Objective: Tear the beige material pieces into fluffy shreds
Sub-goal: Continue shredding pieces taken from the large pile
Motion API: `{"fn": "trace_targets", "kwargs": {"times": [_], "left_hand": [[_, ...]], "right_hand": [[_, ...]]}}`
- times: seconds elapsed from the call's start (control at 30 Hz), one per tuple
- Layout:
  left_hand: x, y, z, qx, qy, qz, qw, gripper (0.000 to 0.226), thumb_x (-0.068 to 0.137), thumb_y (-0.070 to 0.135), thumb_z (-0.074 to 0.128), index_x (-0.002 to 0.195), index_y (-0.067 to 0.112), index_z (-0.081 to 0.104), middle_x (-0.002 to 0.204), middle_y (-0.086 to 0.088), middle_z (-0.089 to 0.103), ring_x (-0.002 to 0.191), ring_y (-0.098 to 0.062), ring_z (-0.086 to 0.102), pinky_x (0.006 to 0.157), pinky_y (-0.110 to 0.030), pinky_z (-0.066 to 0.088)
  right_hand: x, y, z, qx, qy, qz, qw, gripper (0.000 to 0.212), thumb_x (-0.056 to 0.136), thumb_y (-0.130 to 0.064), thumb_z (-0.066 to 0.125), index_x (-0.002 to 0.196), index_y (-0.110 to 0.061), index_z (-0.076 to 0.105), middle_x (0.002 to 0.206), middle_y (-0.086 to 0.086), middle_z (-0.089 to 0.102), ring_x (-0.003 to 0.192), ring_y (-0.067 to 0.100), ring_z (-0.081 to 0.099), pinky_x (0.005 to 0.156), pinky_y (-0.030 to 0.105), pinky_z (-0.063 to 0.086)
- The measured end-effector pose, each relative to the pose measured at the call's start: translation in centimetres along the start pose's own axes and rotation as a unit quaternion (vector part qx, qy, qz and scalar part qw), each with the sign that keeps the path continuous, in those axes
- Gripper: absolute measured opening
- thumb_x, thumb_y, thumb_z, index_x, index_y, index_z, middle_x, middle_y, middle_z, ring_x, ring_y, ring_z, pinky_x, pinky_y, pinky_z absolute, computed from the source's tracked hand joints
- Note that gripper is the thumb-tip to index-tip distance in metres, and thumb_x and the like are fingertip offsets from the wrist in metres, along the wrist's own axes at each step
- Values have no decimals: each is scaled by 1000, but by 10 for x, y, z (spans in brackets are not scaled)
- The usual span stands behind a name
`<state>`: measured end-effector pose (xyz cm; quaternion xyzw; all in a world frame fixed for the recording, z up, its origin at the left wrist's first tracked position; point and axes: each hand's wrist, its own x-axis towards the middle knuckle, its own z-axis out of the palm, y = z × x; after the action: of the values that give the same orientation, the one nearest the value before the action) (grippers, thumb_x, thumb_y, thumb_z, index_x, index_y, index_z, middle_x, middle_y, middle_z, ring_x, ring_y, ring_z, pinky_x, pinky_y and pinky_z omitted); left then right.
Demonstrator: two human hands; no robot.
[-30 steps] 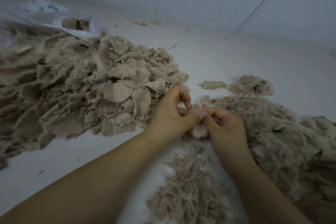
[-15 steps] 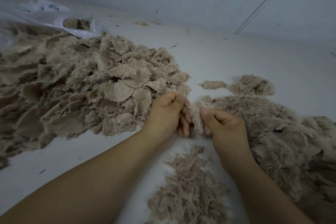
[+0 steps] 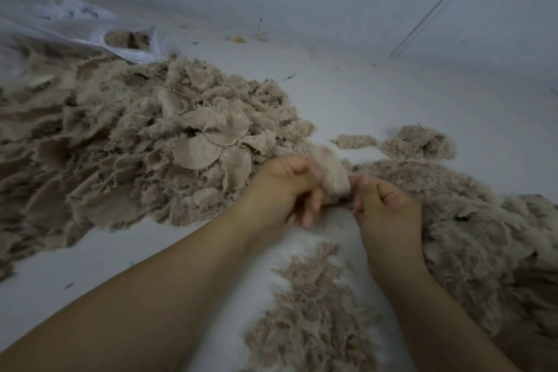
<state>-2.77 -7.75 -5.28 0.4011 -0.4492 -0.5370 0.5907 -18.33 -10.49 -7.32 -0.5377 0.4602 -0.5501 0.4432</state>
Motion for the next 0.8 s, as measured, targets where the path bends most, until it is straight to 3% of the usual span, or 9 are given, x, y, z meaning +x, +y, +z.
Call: {"fn": "trace_targets", "kwargs": {"times": [0.1,0.17,0.23,0.3,0.43,0.57,0.67,0.73,0.8], "left_hand": [[11,9,-7,-84,168,140,972,17,101,7,47,96,14,62,86,-10,68,48,-20,58,41,-26,42],[12,3,-10,27,194,138,971,31,98,4,52,124,21,50,103,-5,67,60,-20,61,45,-27,46],[8,-10,-9,267,150,82,948,47,92,12,64,134,24,46,105,4,61,76,-16,60,58,-25,49],[4,-17,-5,483,74,49,871,51,86,25,71,132,23,50,111,9,55,94,-11,56,77,-28,49],[5,-13,4,645,12,87,759,15,91,22,57,103,15,62,99,-1,54,89,-23,56,70,-39,50],[1,-16,5,593,55,159,788,13,95,12,54,84,6,59,83,-6,55,76,-26,53,65,-44,47],[-1,-14,3,502,63,227,832,12,95,10,55,84,8,56,74,-2,54,68,-19,50,61,-42,45],[-2,-14,5,476,41,247,843,14,96,11,53,83,7,55,72,-2,53,67,-19,49,59,-41,43],[-1,-15,5,465,53,274,840,16,96,13,49,82,9,53,72,-2,51,68,-19,45,59,-40,41]], "right_hand": [[2,4,-2,16,14,12,1000,32,105,-21,50,85,-16,74,58,-11,55,50,4,43,49,15,39],[1,4,0,8,-3,10,1000,28,105,-17,50,90,-20,73,67,-9,64,56,4,51,53,17,43],[0,2,2,11,-22,15,1000,24,103,-12,52,95,-21,72,81,-6,73,60,4,57,56,16,46],[0,1,3,16,-45,22,999,23,103,-9,52,101,-21,71,92,-5,77,59,3,60,54,14,46],[1,7,5,-92,-98,27,991,24,102,-8,52,116,-18,69,93,-10,74,55,1,62,56,14,50],[1,10,4,-211,-126,10,969,31,98,-9,56,124,-20,68,98,-5,74,83,8,70,78,31,60],[0,5,3,-285,-126,-77,947,21,95,-16,59,83,-28,69,61,-16,62,59,2,59,51,12,42],[2,8,2,-298,-102,-98,944,38,96,-18,62,59,-23,54,48,-10,49,48,6,45,45,14,34],[4,9,0,-286,-69,-82,952,43,97,-21,63,56,-20,52,45,-8,46,44,9,39,43,17,28]]}}
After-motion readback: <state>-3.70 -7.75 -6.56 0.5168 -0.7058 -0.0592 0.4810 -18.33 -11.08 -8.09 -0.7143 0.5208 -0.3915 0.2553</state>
